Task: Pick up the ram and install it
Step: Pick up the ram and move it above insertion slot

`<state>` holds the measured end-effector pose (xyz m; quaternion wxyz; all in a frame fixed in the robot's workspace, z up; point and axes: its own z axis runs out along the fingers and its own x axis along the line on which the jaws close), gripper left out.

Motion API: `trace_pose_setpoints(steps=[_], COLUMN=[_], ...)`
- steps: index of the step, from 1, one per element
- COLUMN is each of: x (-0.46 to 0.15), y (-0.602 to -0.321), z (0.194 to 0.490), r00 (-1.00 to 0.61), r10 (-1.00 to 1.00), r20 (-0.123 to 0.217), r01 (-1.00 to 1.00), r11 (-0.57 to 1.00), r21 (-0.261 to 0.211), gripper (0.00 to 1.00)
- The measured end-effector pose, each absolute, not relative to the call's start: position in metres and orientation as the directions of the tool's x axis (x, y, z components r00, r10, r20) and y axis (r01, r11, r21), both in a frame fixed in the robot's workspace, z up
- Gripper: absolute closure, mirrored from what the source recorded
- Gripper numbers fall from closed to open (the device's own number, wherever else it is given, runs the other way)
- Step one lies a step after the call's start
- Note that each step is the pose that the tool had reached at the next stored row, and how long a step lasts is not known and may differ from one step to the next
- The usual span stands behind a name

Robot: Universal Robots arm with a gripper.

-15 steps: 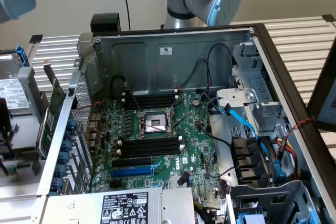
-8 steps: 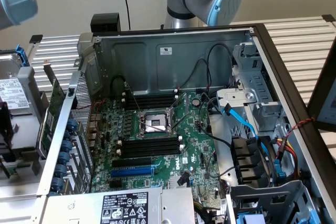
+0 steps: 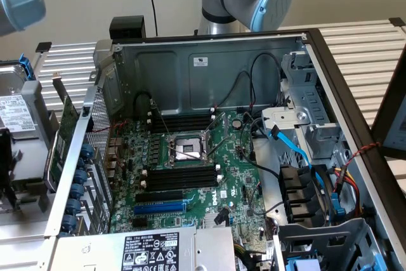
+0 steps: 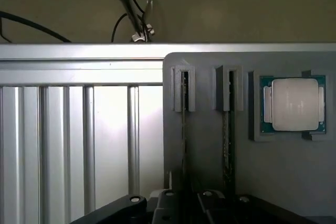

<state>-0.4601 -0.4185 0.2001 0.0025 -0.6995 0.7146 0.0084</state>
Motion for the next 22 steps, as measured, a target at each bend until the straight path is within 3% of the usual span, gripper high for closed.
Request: trace_pose_setpoints(steps=[2,22], x=[-0.460,-0.435], y=[-0.419,-0.428], z=[0.208,0.299], r00=[-0.022,-0.020], r10=[-1.000,-0.999], r20=[-0.015,-0.026], r01=[-1.000,-1.000], r11=[0.021,0.020], r21=[0.009,0.009], gripper=[0.88,0.88])
